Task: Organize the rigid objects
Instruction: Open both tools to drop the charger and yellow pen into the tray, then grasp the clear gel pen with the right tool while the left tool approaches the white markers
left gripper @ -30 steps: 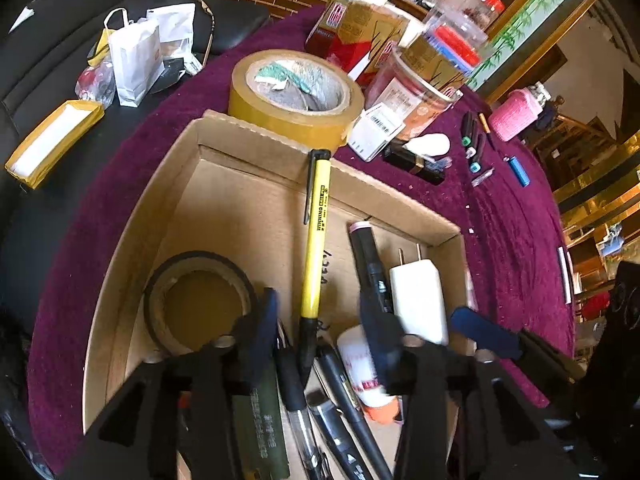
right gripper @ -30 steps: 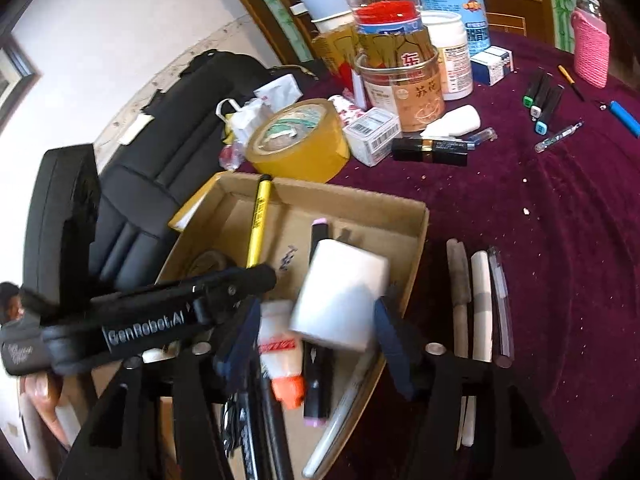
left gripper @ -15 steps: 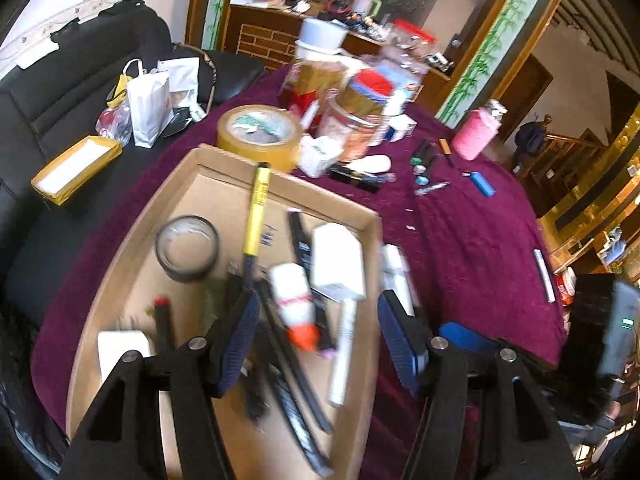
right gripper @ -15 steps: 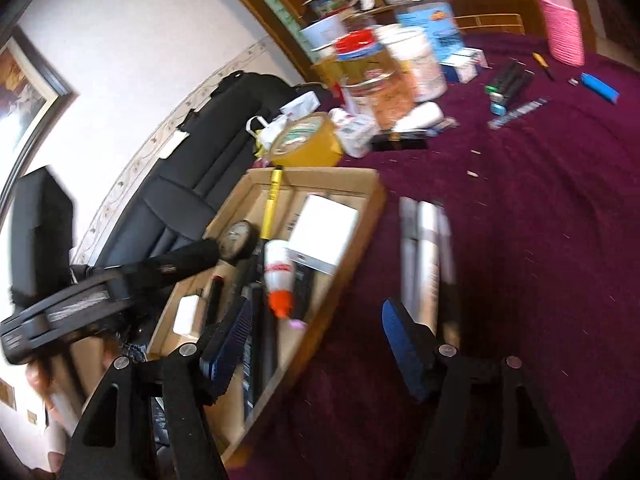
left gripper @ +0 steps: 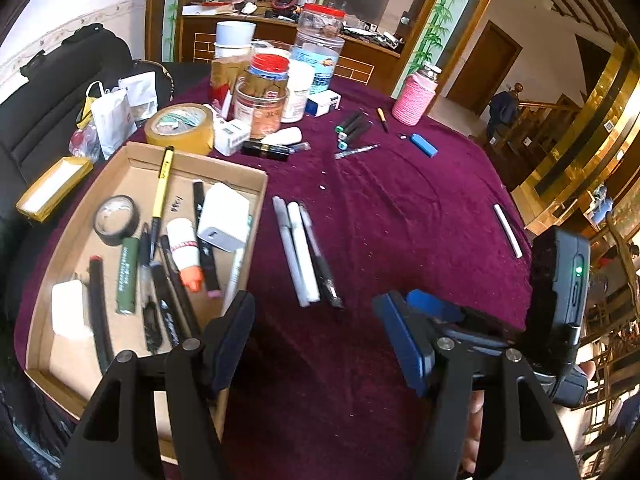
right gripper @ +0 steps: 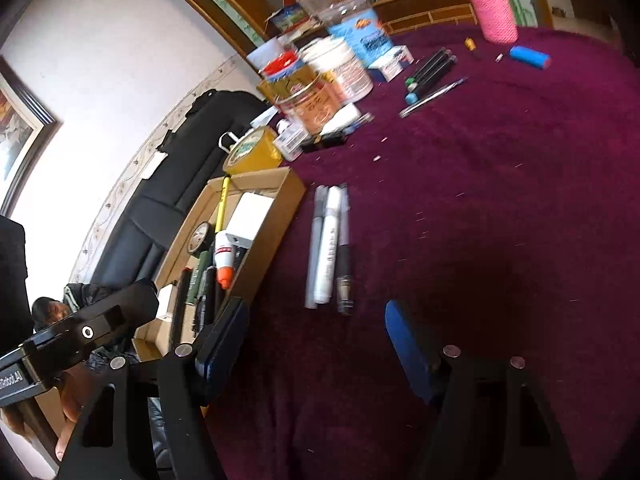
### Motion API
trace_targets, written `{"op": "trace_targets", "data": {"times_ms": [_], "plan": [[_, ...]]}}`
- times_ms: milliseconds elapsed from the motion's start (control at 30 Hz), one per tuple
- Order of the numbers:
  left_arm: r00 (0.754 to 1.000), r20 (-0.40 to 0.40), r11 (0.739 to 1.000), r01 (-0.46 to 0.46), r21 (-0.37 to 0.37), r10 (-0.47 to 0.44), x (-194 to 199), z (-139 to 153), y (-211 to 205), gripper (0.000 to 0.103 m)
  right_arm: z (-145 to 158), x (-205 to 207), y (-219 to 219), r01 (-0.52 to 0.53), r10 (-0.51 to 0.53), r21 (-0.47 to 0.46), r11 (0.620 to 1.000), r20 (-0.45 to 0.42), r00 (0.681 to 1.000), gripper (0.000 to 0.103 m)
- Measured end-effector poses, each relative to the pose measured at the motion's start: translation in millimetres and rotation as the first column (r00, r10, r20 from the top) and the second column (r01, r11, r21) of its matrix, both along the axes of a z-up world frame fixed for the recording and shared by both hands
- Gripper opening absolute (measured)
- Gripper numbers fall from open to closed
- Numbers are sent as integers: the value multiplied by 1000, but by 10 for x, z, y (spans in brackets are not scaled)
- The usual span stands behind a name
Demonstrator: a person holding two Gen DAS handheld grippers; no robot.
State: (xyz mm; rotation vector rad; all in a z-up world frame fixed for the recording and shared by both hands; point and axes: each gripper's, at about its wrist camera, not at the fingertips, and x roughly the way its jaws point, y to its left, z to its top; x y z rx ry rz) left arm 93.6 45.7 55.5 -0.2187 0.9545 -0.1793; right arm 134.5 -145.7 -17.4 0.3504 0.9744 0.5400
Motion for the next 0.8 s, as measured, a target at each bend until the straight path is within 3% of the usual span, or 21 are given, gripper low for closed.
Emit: {"op": "trace_targets", "data": {"times_ms": [133,367,700,800], "plan": [[999,-17,999,-32,-10,31,-61,-37,-8,65,14,-34,-159,18,-18,-23,1000,11,1000,72],[996,-44,996,-80,-29,79,-24,-59,137,65,-150,116,-126,-16,14,-52,999,-32,999,52],[995,-46,994,-90,-67,87,61,-114,300,65,-411,577,407,-111,102,-134,985,-73,992,40],[995,-34,992,-94,-83,91,48,-141,344,65,-419,681,547,-113,103,-206,972,-58,993,36]]}}
